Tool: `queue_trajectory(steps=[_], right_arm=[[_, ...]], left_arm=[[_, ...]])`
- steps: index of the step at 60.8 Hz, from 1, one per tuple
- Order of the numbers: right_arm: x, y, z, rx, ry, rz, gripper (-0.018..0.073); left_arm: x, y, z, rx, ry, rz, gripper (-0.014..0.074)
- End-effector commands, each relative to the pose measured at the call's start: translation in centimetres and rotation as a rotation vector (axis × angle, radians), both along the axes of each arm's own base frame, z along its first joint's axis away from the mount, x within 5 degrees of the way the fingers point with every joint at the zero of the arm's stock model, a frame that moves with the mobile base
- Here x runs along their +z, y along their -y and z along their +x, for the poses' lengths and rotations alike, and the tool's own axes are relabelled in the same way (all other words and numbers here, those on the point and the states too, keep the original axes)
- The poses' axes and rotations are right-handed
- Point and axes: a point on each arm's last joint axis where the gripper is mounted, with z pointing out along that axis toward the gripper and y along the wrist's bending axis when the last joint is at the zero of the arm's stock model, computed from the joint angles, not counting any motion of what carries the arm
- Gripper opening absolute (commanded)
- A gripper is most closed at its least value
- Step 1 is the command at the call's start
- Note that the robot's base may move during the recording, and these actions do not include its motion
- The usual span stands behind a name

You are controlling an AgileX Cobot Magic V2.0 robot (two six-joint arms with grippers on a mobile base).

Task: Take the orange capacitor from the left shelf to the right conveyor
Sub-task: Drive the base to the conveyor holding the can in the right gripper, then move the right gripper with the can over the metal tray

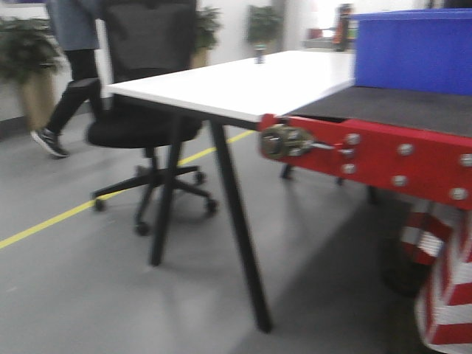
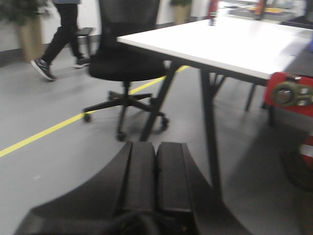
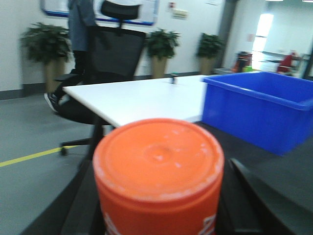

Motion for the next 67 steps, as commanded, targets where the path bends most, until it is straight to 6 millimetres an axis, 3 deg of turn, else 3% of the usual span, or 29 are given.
queue_trajectory(steps=[1,67], right_arm=[[1.63,0.04,-0.19,-0.005,0.109,0.004,0.0164],[1.62,0.04,-0.18,-0.005,0.108,0.003,0.0164]], left_arm=[[0.96,-0.08,-0.11,0.009,0.095,-0.013,-0.0127],[0.96,-0.08,-0.11,0.009,0.095,-0.013,-0.0127]])
